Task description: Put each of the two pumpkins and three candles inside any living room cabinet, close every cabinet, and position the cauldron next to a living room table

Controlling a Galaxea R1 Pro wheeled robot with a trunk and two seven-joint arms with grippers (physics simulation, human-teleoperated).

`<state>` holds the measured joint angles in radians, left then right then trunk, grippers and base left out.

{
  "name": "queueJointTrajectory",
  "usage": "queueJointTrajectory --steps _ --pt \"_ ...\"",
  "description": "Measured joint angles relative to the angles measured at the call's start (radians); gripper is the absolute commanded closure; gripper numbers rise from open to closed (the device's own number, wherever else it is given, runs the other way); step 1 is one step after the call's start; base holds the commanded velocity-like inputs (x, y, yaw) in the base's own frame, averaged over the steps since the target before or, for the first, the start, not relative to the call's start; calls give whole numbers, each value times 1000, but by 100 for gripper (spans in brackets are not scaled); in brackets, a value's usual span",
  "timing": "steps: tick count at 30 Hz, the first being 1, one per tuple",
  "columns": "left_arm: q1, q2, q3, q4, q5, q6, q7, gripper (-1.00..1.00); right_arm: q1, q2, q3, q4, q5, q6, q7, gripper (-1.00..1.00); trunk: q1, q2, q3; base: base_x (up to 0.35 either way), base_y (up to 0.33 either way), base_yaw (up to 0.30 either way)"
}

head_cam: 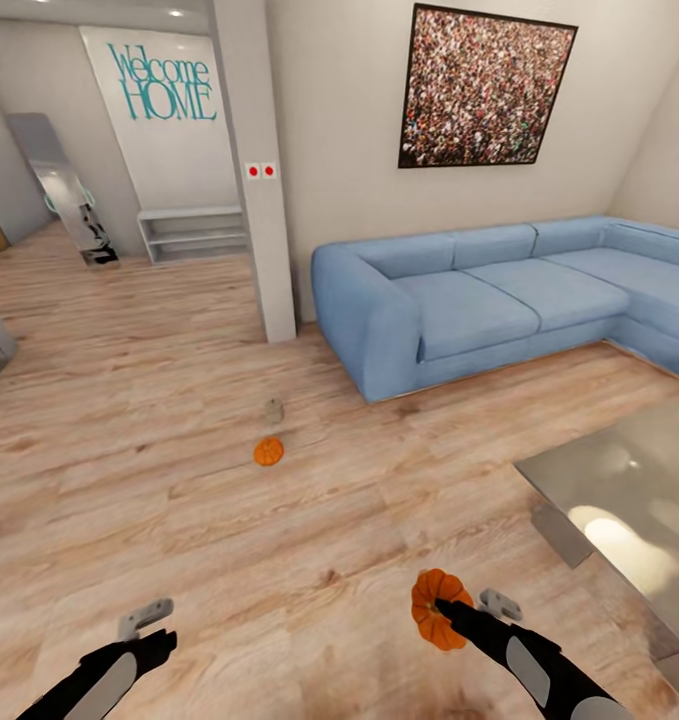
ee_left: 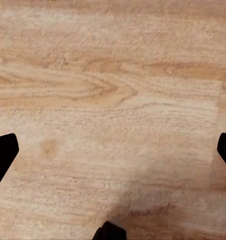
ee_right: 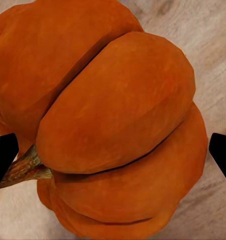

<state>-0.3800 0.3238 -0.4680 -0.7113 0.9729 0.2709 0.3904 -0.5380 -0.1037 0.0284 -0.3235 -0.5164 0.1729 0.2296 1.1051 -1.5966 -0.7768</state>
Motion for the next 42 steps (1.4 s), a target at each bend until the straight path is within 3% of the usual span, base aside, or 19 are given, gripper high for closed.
queueJointTrajectory --steps 14,42 --pt "0 0 0 6 0 0 0 -100 0 0 0 0 0 0 0 100 0 0 0 282 9 0" --pt "-1 0 0 6 0 0 0 -100 0 0 0 1 -1 0 1 100 0 0 0 283 140 0"
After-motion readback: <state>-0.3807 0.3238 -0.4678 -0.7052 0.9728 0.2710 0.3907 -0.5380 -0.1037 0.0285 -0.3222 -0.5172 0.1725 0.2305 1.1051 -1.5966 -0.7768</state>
